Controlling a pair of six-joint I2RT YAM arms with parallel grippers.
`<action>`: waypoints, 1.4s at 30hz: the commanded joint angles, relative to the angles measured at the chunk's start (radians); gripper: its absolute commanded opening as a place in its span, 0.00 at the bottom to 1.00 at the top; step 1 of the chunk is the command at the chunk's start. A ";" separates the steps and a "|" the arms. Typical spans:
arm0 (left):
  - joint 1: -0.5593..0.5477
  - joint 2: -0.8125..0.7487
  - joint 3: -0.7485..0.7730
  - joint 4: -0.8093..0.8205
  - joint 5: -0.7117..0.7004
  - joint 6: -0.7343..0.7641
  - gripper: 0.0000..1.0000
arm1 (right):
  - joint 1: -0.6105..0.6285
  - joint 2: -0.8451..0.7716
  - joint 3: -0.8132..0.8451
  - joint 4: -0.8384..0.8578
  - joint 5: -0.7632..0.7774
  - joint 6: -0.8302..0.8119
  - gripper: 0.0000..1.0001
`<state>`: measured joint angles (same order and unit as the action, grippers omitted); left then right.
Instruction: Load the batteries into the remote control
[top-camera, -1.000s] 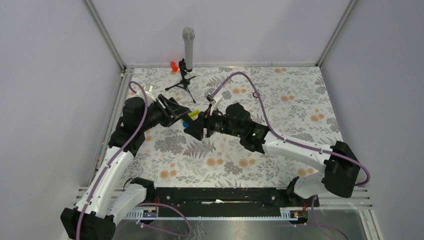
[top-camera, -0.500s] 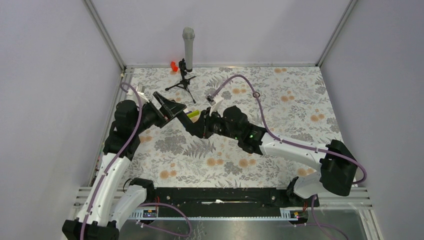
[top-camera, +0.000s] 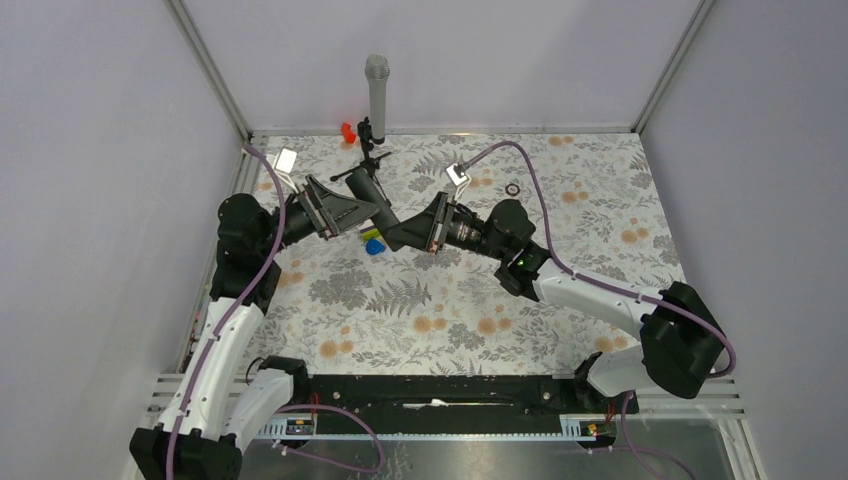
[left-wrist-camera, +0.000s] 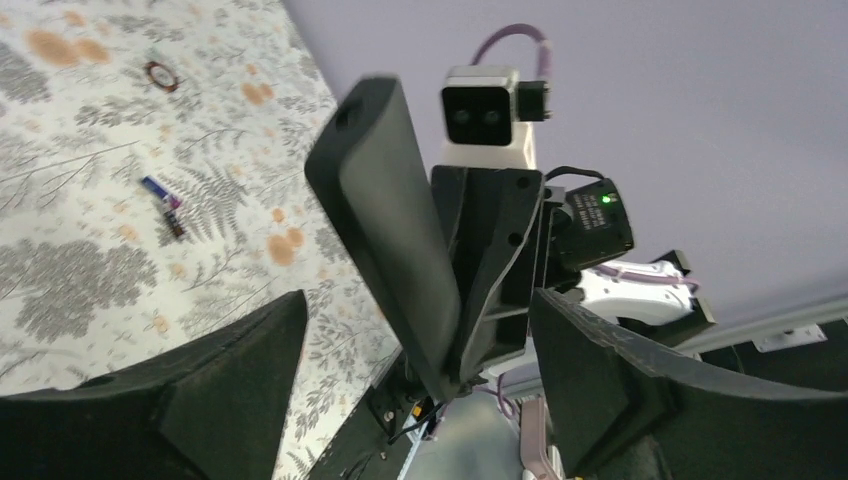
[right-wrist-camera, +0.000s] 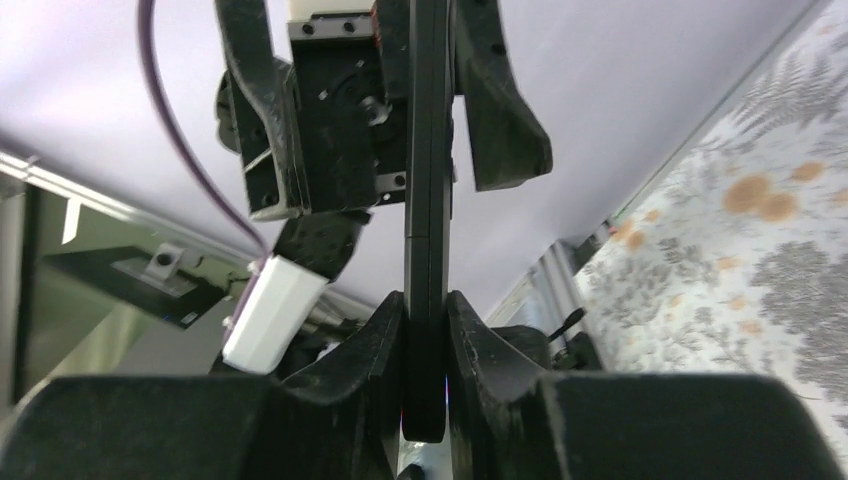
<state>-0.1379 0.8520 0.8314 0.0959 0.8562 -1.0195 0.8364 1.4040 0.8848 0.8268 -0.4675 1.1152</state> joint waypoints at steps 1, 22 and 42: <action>0.004 0.017 -0.007 0.264 0.093 -0.151 0.72 | 0.003 0.040 0.056 0.183 -0.132 0.134 0.08; 0.004 0.026 0.011 0.308 0.074 -0.197 0.00 | 0.002 0.067 0.136 0.064 0.004 0.090 0.62; 0.009 0.097 0.141 0.159 0.037 -0.306 0.00 | -0.060 0.060 0.052 -0.009 -0.228 -0.084 0.14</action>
<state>-0.1429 0.9440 0.8745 0.2043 0.9070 -1.2621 0.8112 1.4761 0.9741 0.8772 -0.5159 1.1545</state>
